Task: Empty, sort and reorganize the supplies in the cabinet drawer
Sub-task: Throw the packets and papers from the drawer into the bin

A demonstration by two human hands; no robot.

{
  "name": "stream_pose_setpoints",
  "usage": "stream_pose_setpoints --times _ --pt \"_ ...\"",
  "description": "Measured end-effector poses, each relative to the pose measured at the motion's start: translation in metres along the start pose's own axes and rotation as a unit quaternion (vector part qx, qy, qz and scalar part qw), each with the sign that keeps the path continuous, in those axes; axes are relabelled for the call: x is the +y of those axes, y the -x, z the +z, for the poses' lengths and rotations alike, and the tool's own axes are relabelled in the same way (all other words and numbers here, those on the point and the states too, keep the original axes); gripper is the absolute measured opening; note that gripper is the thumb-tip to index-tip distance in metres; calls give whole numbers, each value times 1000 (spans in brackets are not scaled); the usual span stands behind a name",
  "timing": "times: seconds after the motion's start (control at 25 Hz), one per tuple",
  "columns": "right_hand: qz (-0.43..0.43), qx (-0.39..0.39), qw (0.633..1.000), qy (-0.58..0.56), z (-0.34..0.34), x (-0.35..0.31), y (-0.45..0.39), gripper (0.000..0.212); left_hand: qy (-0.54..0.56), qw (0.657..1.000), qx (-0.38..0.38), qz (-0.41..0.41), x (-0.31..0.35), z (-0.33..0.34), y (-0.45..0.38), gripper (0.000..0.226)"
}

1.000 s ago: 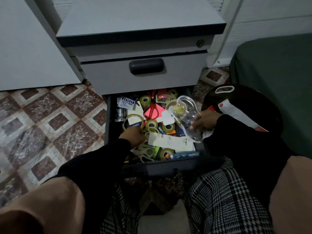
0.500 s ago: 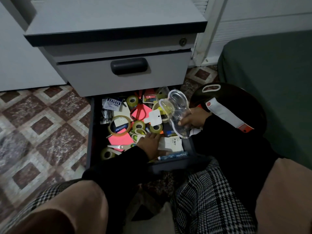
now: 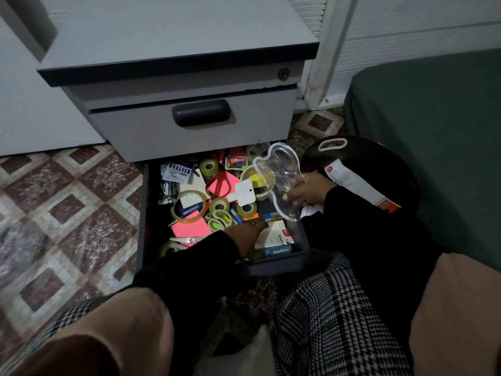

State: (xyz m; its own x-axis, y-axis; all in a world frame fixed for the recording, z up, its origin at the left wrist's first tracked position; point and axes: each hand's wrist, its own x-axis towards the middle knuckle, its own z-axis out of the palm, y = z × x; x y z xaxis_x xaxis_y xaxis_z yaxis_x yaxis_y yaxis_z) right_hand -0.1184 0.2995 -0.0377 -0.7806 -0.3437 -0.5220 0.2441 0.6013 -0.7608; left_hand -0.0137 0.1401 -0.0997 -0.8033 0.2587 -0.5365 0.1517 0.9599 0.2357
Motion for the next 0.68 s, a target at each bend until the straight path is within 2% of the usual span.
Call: stream_pose_setpoints --times 0.12,0.28,0.4,0.56,0.68 --pt "6 8 1000 -11 -11 2 7 25 25 998 -57 -18 4 -4 -2 85" --pt "8 29 999 -33 -28 13 18 25 45 989 -127 -68 -2 -7 -9 55" --pt "11 46 998 -29 -43 24 24 22 127 973 -179 -69 0 -11 -8 45" --pt "19 67 997 -40 -56 30 32 27 155 977 -135 -53 8 -26 5 46" --pt "37 97 993 -58 -71 36 42 27 264 956 -99 -75 4 -58 12 42"
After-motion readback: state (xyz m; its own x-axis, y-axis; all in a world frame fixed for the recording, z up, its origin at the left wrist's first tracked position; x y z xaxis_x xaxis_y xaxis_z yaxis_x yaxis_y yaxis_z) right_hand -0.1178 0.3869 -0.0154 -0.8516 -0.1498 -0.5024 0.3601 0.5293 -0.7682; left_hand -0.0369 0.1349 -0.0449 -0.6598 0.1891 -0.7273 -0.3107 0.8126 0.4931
